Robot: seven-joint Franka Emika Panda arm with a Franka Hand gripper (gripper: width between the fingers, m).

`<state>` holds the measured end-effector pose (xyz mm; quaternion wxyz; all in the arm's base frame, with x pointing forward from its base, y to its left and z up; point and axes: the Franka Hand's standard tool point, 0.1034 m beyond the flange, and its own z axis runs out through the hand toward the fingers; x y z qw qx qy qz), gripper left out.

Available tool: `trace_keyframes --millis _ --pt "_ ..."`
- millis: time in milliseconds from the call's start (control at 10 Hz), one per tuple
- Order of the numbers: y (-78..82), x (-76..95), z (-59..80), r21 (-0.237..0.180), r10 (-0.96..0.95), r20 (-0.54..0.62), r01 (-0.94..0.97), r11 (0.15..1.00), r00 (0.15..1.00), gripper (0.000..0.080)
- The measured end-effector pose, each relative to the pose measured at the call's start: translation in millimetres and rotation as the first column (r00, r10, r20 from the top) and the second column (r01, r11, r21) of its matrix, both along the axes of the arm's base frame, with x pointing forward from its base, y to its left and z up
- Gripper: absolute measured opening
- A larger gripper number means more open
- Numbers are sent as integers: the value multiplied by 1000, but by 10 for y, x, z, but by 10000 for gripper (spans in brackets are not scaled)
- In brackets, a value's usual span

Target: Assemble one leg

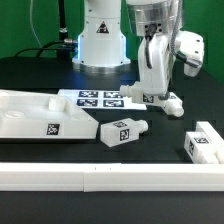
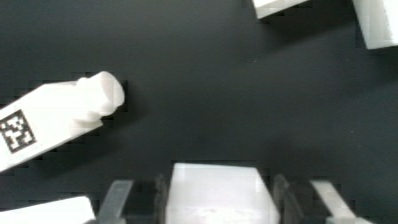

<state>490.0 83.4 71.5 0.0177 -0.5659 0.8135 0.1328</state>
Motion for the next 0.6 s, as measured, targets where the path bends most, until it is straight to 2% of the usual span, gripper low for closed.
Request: trace_keyframes --millis 100,200,300,400,600 --pt "2 -88 -17 -7 -57 -31 57 998 998 287" --pt "-18 -217 -103 -23 -89 -31 88 996 996 287" --pt "-37 -491 -281 -48 -105 -46 103 994 993 287" --pt "-45 -644 -348 -55 -103 -68 100 993 992 287" --pt "-106 -835 -466 -72 -108 -89 102 992 990 287"
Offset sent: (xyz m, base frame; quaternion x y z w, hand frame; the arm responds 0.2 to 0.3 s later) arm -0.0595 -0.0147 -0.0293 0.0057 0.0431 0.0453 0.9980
